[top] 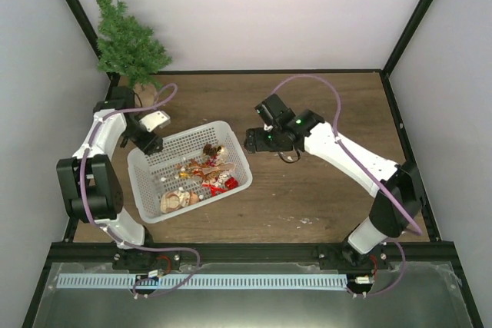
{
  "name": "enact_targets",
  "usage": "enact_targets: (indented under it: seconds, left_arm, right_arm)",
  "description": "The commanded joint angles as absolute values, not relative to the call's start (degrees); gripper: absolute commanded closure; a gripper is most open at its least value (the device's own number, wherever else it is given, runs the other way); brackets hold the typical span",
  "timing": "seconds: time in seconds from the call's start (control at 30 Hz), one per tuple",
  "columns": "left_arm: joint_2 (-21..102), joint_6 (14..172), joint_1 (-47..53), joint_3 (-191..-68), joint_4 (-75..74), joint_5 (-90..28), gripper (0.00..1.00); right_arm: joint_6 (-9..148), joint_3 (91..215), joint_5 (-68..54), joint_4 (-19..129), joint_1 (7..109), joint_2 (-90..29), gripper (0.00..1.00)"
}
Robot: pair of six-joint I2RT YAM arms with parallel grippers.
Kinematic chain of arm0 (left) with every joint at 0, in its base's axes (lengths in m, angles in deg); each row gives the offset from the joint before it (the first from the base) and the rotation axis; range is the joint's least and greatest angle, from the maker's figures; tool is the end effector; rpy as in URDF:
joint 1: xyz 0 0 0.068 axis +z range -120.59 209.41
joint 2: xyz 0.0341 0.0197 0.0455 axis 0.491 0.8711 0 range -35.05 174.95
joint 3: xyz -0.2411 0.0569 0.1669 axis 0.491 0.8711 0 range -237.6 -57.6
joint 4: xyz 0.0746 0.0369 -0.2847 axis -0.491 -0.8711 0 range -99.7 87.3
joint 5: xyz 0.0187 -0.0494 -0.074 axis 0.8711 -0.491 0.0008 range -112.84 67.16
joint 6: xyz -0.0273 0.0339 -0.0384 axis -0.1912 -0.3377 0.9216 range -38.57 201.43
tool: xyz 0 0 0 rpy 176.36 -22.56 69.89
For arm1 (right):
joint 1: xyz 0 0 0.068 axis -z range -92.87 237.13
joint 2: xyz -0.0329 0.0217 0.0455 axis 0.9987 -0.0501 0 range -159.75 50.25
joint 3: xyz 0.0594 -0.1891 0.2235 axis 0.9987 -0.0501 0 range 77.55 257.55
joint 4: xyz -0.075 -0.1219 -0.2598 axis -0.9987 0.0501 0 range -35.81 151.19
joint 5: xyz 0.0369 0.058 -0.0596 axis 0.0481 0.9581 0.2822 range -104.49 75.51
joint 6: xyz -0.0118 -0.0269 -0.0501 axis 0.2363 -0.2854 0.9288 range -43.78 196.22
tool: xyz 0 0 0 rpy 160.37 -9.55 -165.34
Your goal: Decorate the small christmas tree
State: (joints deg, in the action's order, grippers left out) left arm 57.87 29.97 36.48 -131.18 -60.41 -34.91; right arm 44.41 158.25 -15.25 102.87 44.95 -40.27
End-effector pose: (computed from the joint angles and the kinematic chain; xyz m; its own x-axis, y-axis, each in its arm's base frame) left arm 0.3451 0.0340 0.2551 -0.6603 0.6889 -0.2990 0.7105 0.7020 0.0483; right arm 0.2756 0.2490 0.3166 -0.8881 -0.0934 -0.4500 -0.2331 0.9354 0.2659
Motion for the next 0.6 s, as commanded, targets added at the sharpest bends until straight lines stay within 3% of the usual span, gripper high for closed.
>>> enact_targets:
  seconds: [0.0, 0.07, 0.3, 0.43, 0.57]
  left_arm:
    - [61.2, 29.2, 36.3, -133.9, -60.0, -36.5, 0.37]
    - [62.4, 29.9, 36.2, -134.7, -60.5, -37.4, 0.48]
    - [63.0, 33.4, 36.2, -134.9, -62.7, -42.0, 0.66]
    - [62.2, 35.9, 36.2, -133.1, -63.0, -43.2, 0.81]
    - [61.0, 39.4, 36.3, -131.0, -62.9, -44.5, 0.86]
  right_arm:
    - [41.6, 157.4, -16.8, 104.6, 45.1, -37.3, 0.13]
    - [41.0, 157.1, -17.2, 105.3, 45.2, -36.9, 0.13]
    - [40.1, 156.1, -17.2, 105.3, 45.1, -36.4, 0.13]
    - [40.3, 156.8, -17.1, 105.0, 45.1, -37.0, 0.13]
    - [40.9, 157.5, -17.3, 105.0, 45.1, -37.6, 0.12]
